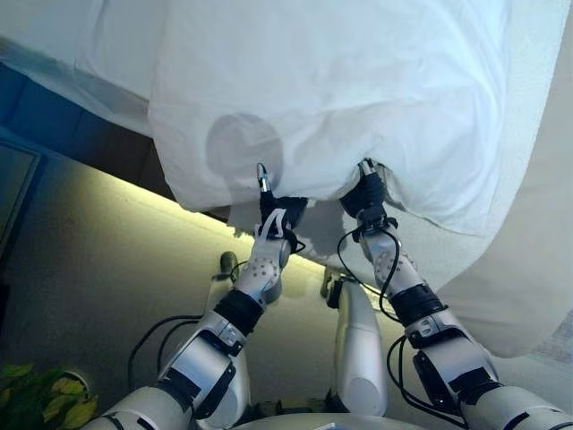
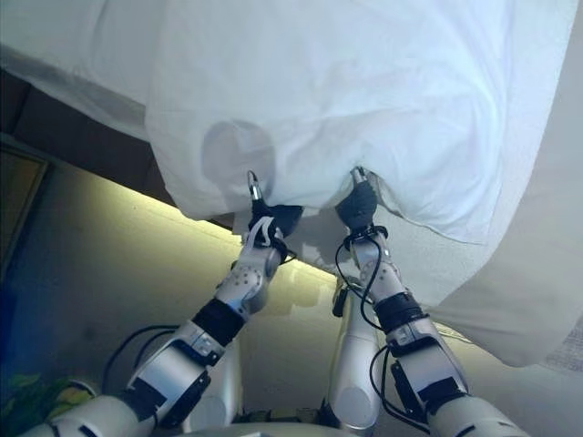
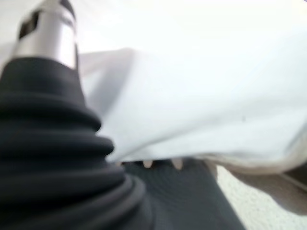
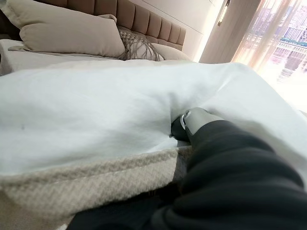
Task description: Make the bed neatly
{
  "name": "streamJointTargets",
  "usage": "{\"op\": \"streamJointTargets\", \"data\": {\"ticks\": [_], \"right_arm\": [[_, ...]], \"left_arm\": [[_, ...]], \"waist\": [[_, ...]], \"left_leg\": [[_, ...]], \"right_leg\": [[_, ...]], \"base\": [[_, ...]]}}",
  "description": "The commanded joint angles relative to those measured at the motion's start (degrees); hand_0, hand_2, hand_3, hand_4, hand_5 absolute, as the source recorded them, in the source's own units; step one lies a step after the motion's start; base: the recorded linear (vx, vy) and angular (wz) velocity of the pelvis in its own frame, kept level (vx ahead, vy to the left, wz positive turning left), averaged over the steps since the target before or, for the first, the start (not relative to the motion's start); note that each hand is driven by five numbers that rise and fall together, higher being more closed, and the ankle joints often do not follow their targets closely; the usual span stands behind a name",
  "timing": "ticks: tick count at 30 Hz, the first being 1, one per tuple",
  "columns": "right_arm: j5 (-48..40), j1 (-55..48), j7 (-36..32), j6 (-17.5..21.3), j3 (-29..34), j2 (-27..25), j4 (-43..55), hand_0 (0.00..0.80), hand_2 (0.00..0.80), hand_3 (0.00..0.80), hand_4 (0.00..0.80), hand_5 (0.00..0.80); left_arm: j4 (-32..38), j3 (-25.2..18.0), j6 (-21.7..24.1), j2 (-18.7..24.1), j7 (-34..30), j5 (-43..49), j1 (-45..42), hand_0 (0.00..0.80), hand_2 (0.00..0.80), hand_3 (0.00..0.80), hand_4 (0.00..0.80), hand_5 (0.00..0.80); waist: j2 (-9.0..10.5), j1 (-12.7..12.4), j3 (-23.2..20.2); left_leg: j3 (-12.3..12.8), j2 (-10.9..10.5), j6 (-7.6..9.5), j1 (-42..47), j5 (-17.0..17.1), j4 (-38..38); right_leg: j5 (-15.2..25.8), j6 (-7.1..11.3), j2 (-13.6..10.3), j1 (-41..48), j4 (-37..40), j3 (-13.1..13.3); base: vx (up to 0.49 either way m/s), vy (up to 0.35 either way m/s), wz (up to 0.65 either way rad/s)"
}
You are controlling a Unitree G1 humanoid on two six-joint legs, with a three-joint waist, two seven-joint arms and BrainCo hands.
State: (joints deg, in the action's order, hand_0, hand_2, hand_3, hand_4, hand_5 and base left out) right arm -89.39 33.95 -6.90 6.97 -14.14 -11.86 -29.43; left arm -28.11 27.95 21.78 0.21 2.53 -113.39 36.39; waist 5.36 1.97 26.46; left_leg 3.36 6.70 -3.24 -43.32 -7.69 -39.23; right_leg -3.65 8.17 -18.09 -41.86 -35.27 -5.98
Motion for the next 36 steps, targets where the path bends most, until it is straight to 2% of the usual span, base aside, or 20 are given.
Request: {"op": "streamJointTargets", "data": {"ticks": [1, 5, 10, 11, 12, 13, 20, 28, 30, 31, 33, 34, 35, 36], "right_arm": [[3.0, 2.6, -1.5, -1.3, 0.1, -1.1, 5.1, 0.800, 0.800, 0.800, 0.800, 0.800], [3.4, 3.2, -0.9, -1.0, -0.1, -0.7, 5.4, 0.800, 0.800, 0.800, 0.800, 0.800], [3.8, 3.4, -0.6, -1.1, -0.3, -0.5, 6.0, 0.800, 0.800, 0.800, 0.800, 0.800], [2.9, 3.2, -1.1, -1.2, -0.3, -0.7, 5.9, 0.800, 0.800, 0.800, 0.800, 0.800], [2.7, 3.1, -1.3, -1.3, -0.2, -0.7, 5.8, 0.800, 0.800, 0.800, 0.800, 0.800], [2.3, 2.9, -1.4, -1.4, -0.1, -0.6, 5.6, 0.800, 0.800, 0.800, 0.800, 0.800], [2.1, 2.5, -2.3, -2.9, 0.3, -1.6, 4.0, 0.800, 0.800, 0.800, 0.800, 0.800], [2.2, 1.5, -1.8, -1.4, -0.1, -1.7, 4.5, 0.800, 0.800, 0.800, 0.800, 0.800], [2.9, 0.6, -1.0, -0.4, -0.3, -1.5, 4.4, 0.800, 0.800, 0.800, 0.800, 0.800], [3.6, -0.3, -0.3, 0.7, -0.5, -1.1, 4.1, 0.800, 0.800, 0.800, 0.800, 0.800], [4.5, -2.0, -0.1, 2.8, -0.8, -0.5, 2.5, 0.800, 0.800, 0.800, 0.800, 0.800], [3.7, -2.8, -0.5, 2.8, -0.6, -0.3, 1.0, 0.467, 0.467, 0.467, 0.467, 0.467], [2.2, -3.1, -1.0, 2.7, -0.3, -0.1, -1.0, 0.000, 0.000, 0.000, 0.000, 0.000], [1.0, -3.2, -2.0, 2.8, 0.1, -0.1, -2.6, 0.000, 0.000, 0.000, 0.000, 0.000]], "left_arm": [[0.2, -0.3, -0.3, -4.7, 0.7, 0.4, 3.8, 0.000, 0.000, 0.000, 0.000, 0.000], [-3.8, -0.7, -0.9, -4.5, 2.3, 0.4, 4.2, 0.000, 0.000, 0.000, 0.000, 0.000], [-8.6, -3.5, -1.1, -3.4, -0.3, 0.4, 4.8, 0.000, 0.000, 0.000, 0.000, 0.000], [-9.4, -4.3, -1.8, -2.6, -1.3, 0.4, 4.9, 0.063, 0.063, 0.063, 0.063, 0.063], [-9.7, -4.7, -2.1, -2.4, -1.6, 0.4, 5.1, 0.339, 0.339, 0.339, 0.339, 0.339], [-10.2, -5.1, -2.4, -2.0, -2.2, 0.4, 5.4, 0.787, 0.787, 0.787, 0.787, 0.787], [-10.2, -6.5, -3.8, -1.2, -5.0, 0.4, 6.0, 0.800, 0.800, 0.800, 0.800, 0.800], [-10.3, -6.3, -4.7, -0.7, -7.0, 1.2, 5.5, 0.800, 0.800, 0.800, 0.800, 0.800], [-10.0, -6.2, -4.8, 0.0, -6.8, 4.2, 5.2, 0.800, 0.800, 0.800, 0.800, 0.800], [-9.6, -6.1, -4.5, 0.5, -5.8, 7.2, 5.0, 0.800, 0.800, 0.800, 0.800, 0.800], [-8.7, -6.3, -4.0, 1.6, -2.0, 16.9, 4.5, 0.800, 0.800, 0.800, 0.800, 0.800], [-8.3, -6.5, -4.1, 2.0, -0.6, 21.0, 4.2, 0.800, 0.800, 0.800, 0.800, 0.800], [-7.7, -6.8, -4.3, 2.3, 0.2, 24.5, 3.7, 0.800, 0.800, 0.800, 0.800, 0.800], [-7.4, -7.0, -4.6, 2.6, 0.3, 25.7, 3.4, 0.800, 0.800, 0.800, 0.800, 0.800]], "waist": [[-1.65, -0.2, -3.2], [-1.55, -0.2, -2.8], [-1.41, 0.1, -2.6], [-1.60, 0.2, -2.5], [-1.70, 0.4, -2.4], [-1.94, 0.6, -2.4], [-2.97, 1.1, -2.0], [-2.66, 0.8, -1.2], [-2.56, 0.6, -1.2], [-2.29, 0.7, -1.1], [-2.36, 0.4, -1.1], [-2.52, 0.2, -1.0], [-2.90, 0.0, -0.8], [-3.15, -0.1, -0.7]], "left_leg": [[-2.9, 3.0, -3.34, -0.4, 2.5, 1.0], [-2.8, 3.1, -3.43, -0.2, 2.5, 0.7], [-2.5, 3.5, -3.36, 0.5, 2.4, 0.9], [-2.2, 3.6, -3.31, 0.7, 2.3, 0.6], [-2.1, 3.6, -3.28, 0.7, 2.1, 0.4], [-2.0, 3.5, -3.25, 0.8, 2.0, 0.0], [-1.5, 3.1, -3.19, 1.6, 1.2, -0.6], [-1.6, 3.0, -3.31, 2.2, 1.7, 0.3], [-1.7, 2.8, -3.29, 2.5, 1.9, 0.7], [-1.4, 2.5, -2.90, 2.1, 4.1, 1.7], [-1.6, 2.5, -2.87, 2.5, 4.2, 2.1], [-1.6, 2.4, -2.81, 2.8, 4.2, 2.3], [-1.6, 2.3, -2.83, 3.0, 4.3, 2.5], [-1.8, 2.2, -2.86, 3.2, 4.2, 2.5]], "right_leg": [[7.4, 4.14, -2.1, 1.6, 5.4, 1.5], [7.5, 4.10, -1.9, 2.0, 5.7, 1.7], [7.7, 4.23, -2.0, 2.6, 6.5, 1.8], [7.6, 4.20, -2.1, 2.8, 6.3, 1.8], [7.6, 4.15, -2.1, 2.8, 6.2, 1.9], [7.5, 4.10, -2.2, 2.7, 5.8, 2.1], [7.1, 3.98, -2.7, 3.1, 5.2, 2.5], [7.2, 3.99, -2.9, 4.3, 6.0, 1.9], [7.5, 3.97, -3.0, 4.9, 6.5, 1.6], [9.6, 3.42, -3.3, 4.9, 7.9, 1.2], [9.8, 3.39, -3.3, 5.6, 8.2, 0.8], [9.9, 3.39, -3.4, 5.9, 8.4, 0.6], [9.9, 3.38, -3.5, 6.2, 8.5, 0.4], [9.9, 3.38, -3.6, 6.4, 8.5, 0.3]], "base": [[-0.020, 0.052, -0.04], [-0.018, 0.018, -0.09], [-0.021, 0.021, -0.07], [-0.005, 0.051, -0.09], [-0.002, 0.069, -0.09], [0.007, 0.063, -0.09], [0.008, 0.052, -0.08], [-0.001, -0.015, 0.00], [-0.044, -0.058, 0.03], [-0.082, -0.062, 0.03], [-0.034, -0.051, 0.04], [0.021, -0.016, 0.05], [0.023, -0.001, 0.03], [0.000, 0.000, 0.00]]}}
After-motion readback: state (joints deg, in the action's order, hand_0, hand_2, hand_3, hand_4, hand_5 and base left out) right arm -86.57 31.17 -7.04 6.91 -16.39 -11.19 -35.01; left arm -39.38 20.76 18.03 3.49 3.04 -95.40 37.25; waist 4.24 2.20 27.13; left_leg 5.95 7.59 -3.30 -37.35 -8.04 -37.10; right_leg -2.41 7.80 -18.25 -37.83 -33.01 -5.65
